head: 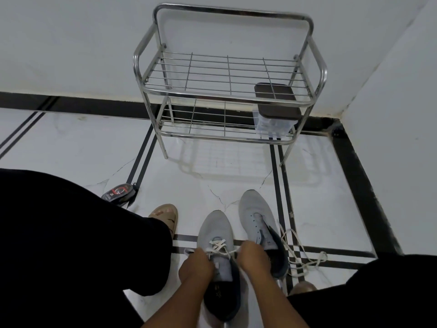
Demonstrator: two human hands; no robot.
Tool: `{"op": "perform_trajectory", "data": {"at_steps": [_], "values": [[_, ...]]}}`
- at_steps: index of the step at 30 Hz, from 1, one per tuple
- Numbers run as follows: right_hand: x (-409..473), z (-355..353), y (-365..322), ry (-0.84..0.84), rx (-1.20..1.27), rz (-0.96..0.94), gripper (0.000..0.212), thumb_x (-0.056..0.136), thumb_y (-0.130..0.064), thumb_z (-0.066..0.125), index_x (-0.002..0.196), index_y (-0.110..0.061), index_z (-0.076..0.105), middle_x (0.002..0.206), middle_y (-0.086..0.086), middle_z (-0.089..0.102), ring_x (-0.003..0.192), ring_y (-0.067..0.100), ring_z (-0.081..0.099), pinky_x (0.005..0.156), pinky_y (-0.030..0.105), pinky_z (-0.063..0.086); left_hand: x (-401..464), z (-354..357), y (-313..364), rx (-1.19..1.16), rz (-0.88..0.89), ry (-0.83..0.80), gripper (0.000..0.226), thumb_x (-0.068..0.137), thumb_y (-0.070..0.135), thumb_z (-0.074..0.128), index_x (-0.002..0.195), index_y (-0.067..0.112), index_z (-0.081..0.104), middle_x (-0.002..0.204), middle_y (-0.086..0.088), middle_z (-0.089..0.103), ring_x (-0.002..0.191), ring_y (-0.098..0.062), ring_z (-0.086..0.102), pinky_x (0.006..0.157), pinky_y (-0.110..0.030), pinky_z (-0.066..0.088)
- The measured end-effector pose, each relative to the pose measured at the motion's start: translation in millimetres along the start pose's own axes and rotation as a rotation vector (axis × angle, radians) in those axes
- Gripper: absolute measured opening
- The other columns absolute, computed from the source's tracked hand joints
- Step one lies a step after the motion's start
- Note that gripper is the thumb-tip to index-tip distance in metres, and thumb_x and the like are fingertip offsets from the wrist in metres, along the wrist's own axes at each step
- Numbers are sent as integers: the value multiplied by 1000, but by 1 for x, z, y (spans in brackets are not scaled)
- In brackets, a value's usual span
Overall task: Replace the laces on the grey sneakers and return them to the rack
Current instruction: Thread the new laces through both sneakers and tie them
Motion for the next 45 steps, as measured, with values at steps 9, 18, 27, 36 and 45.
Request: {"op": "perform_trajectory", "data": {"at_steps": [9, 18, 27, 36, 45], "values": [[10, -12, -13, -35, -55, -84, 32, 91, -21, 51, 122, -16, 56, 123, 8, 61, 109, 27, 59, 87, 34, 52, 1, -8, 23, 106, 211, 99, 17, 98, 28, 33, 109, 22, 43, 109, -8, 64, 97, -26, 62, 70, -31, 40], [3, 7, 2, -54, 8, -10, 24, 95, -28, 48, 106, -16, 65, 111, 8, 68, 101, 27, 64, 80, 30, 51, 7, -21, 5, -63, 47, 132, 25, 96, 26, 39, 110, 21, 59, 115, -2, 65, 104, -23, 62, 81, -31, 49], [22, -64, -48, 63, 592, -82, 35, 97, -4, 38, 128, -6, 53, 106, 5, 64, 94, 21, 64, 85, 34, 52, -7, -12, 17, -34, -8, -15, 41, 91, 42, 53, 123, 17, 49, 128, -9, 55, 115, -24, 57, 85, -32, 46], [-5, 0, -41, -25, 109, -119, 17, 91, -25, 51, 82, -22, 66, 103, 4, 68, 98, 28, 63, 85, 34, 51, -3, 3, -12, -406, -67, -36, 21, 93, 19, 57, 110, 18, 69, 115, -8, 67, 108, -25, 61, 85, -25, 44], [-11, 21, -62, 71, -243, -344, 16, 91, -18, 54, 100, -21, 67, 116, 1, 57, 113, 25, 49, 90, 36, 42, 10, 17, -19, -556, -95, -98, 20, 93, 9, 54, 101, 11, 72, 109, -12, 69, 104, -28, 63, 89, -30, 48]]}}
Point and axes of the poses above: each hand's wrist, its own x-axis towards the middle knuckle, its own z-axis out of the palm, y = z × x, the point moved 10 cm from there along x, towards the middle knuckle
